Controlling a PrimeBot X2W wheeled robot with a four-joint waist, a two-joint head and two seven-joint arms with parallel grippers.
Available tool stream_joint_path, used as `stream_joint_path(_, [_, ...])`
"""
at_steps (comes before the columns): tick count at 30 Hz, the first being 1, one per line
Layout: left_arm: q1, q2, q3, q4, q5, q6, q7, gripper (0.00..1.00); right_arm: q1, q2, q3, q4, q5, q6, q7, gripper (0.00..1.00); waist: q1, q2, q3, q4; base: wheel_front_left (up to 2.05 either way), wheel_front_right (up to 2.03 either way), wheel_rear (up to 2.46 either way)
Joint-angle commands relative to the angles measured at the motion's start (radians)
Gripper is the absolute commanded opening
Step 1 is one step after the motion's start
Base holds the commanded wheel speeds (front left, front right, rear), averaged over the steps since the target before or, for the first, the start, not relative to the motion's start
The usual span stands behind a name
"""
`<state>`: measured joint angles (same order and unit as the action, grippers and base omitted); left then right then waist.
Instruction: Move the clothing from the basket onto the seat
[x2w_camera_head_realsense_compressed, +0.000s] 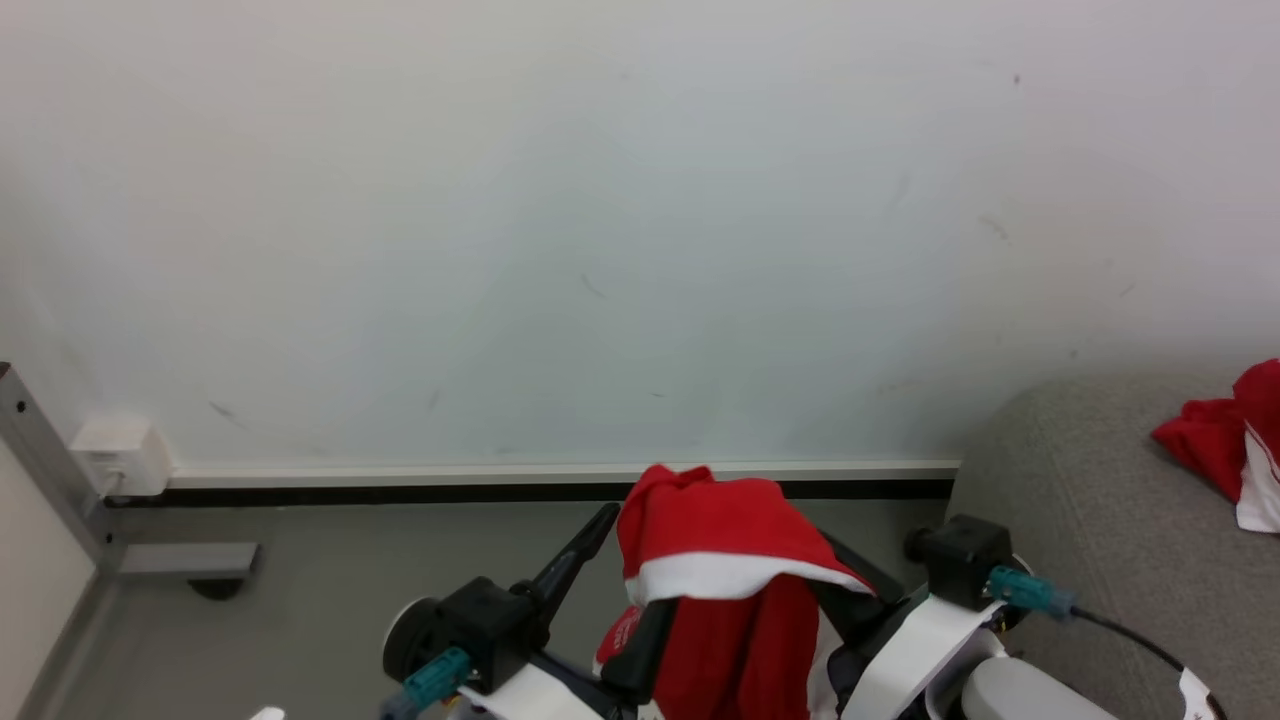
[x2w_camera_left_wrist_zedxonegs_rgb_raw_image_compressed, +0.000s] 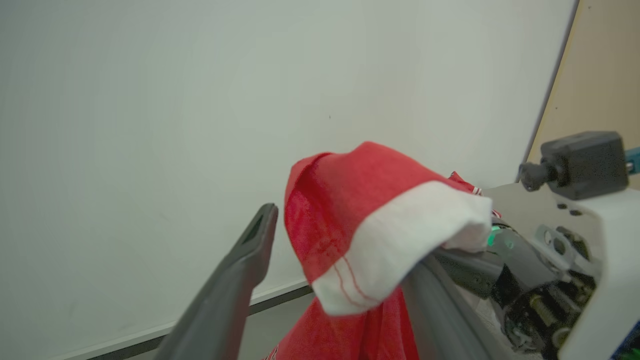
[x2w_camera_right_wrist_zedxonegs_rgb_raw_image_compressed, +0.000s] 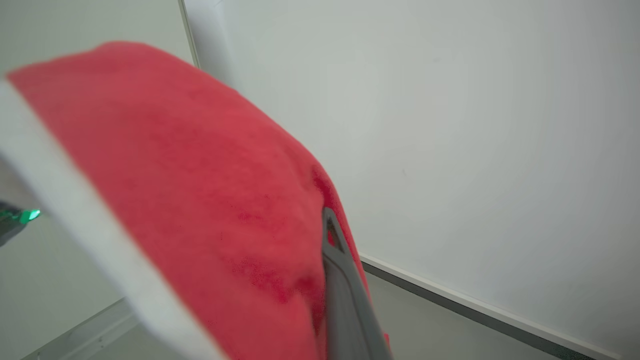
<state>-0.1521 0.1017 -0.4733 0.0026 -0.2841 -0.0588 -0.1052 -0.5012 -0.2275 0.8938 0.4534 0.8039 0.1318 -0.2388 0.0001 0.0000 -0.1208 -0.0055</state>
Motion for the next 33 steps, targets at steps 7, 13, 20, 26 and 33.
stream_joint_path(7, [0.029,0.000,-0.008,0.050,-0.018,0.012,-0.019,1.00,-0.048,-0.081,-0.047,-0.030,0.007,-0.002,-0.010,0.00,-0.0001,0.0000,0.045,-0.139,0.00,0.00,0.00])
stream_joint_path(13, [0.010,-0.009,-0.014,0.100,-0.022,0.014,-0.051,1.00,-0.069,-0.142,-0.095,-0.055,-0.002,-0.002,-0.004,0.00,-0.0001,0.0000,0.082,-0.282,0.00,0.00,0.00])
stream_joint_path(20, [-0.035,-0.021,-0.027,0.147,-0.027,0.010,-0.083,1.00,-0.073,-0.189,-0.164,-0.093,-0.010,-0.002,0.005,0.00,-0.0001,0.0000,0.122,-0.430,0.00,0.00,0.00])
stream_joint_path(26, [-0.073,-0.028,-0.056,0.177,-0.026,0.000,-0.088,1.00,-0.051,-0.211,-0.234,-0.114,-0.018,-0.002,0.005,0.00,-0.0001,0.0000,0.149,-0.484,0.00,0.00,0.00])
stream_joint_path(33, [-0.099,-0.032,-0.065,0.193,-0.026,0.007,-0.090,1.00,-0.050,-0.207,-0.294,-0.119,-0.046,-0.002,0.034,0.00,-0.0001,0.0000,0.176,-0.501,0.00,0.00,0.00])
